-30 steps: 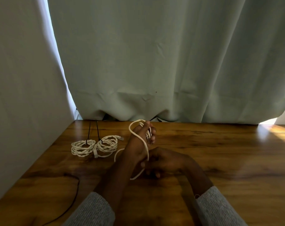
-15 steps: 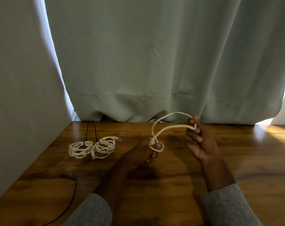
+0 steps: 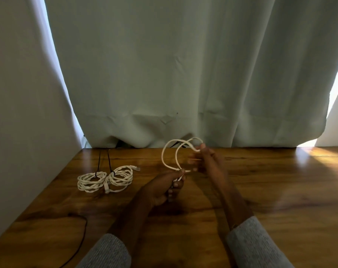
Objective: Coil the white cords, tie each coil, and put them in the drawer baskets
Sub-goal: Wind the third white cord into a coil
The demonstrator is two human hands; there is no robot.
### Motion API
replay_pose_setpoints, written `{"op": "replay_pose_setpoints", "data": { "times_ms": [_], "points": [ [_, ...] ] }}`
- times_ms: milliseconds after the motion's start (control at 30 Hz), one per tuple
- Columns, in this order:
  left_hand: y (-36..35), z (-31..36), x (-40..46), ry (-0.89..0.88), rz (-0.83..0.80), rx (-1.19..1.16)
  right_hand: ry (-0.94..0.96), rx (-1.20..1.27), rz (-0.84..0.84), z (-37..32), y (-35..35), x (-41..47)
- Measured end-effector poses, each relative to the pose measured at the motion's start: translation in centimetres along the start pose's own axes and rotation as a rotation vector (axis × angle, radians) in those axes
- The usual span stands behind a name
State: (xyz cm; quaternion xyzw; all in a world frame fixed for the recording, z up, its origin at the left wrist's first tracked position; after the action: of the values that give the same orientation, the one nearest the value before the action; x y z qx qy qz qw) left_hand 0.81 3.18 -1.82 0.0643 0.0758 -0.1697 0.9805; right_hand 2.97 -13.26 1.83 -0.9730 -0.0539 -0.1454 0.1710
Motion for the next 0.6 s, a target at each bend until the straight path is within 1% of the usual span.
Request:
{"op": "replay_pose_setpoints", "data": {
  "times_ms": [100,167,267,300,333,400,433,500,567,600],
  "points": [
    [0.2,0.0,0.3,0.031,0.018,-0.023,0.075,-0.199,-0.150,0.2,-0.6,-0.8],
    [0.3,0.1,0.1,0.034,0.001,-0.028,0.015,-0.228,-0.187,0.5,0.4,-0.7],
    [0.6,0.4,-0.1,0.017,-0.047,-0.094,-0.144,-0.044,-0.257,0.8,1.7,-0.2],
    [0.6,0.5,-0.1,0.006,-0.065,-0.134,-0.192,-0.033,-0.275,0.8,2.0,-0.2],
    [0.7,0.5,-0.1,-0.007,-0.080,-0.177,-0.231,-0.066,-0.296,0.6,2.0,-0.4],
    [0.9,0.6,0.0,-0.023,-0.105,-0.243,-0.248,-0.273,-0.401,0.7,1.7,-0.7],
    [1.0,0.5,-0.1,-0.028,-0.123,-0.260,-0.202,-0.416,-0.435,1.0,1.5,-0.7],
    [1.2,0.6,-0.3,-0.047,-0.192,-0.277,-0.021,-0.653,-0.437,2.1,1.3,-0.3],
    [1.4,0.7,-0.6,-0.076,-0.272,-0.278,0.131,-0.702,-0.407,3.2,1.1,0.1],
    [1.4,0.7,-0.6,-0.081,-0.302,-0.267,0.172,-0.688,-0.367,3.6,1.1,0.4]
  ]
}}
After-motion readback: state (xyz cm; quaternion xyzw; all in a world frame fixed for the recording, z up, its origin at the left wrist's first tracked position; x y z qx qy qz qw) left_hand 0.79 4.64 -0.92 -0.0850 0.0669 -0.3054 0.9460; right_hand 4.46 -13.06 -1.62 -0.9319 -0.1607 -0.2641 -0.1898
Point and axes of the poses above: each hand's wrist, its own x-axis towards the middle knuckle, its own y-axis out of the back of the hand, z = x × y, the point moved 1 cm from there along x, towards the middle knuckle, and after that the axes turned 14 degrees about x, right-handed, at the moved point
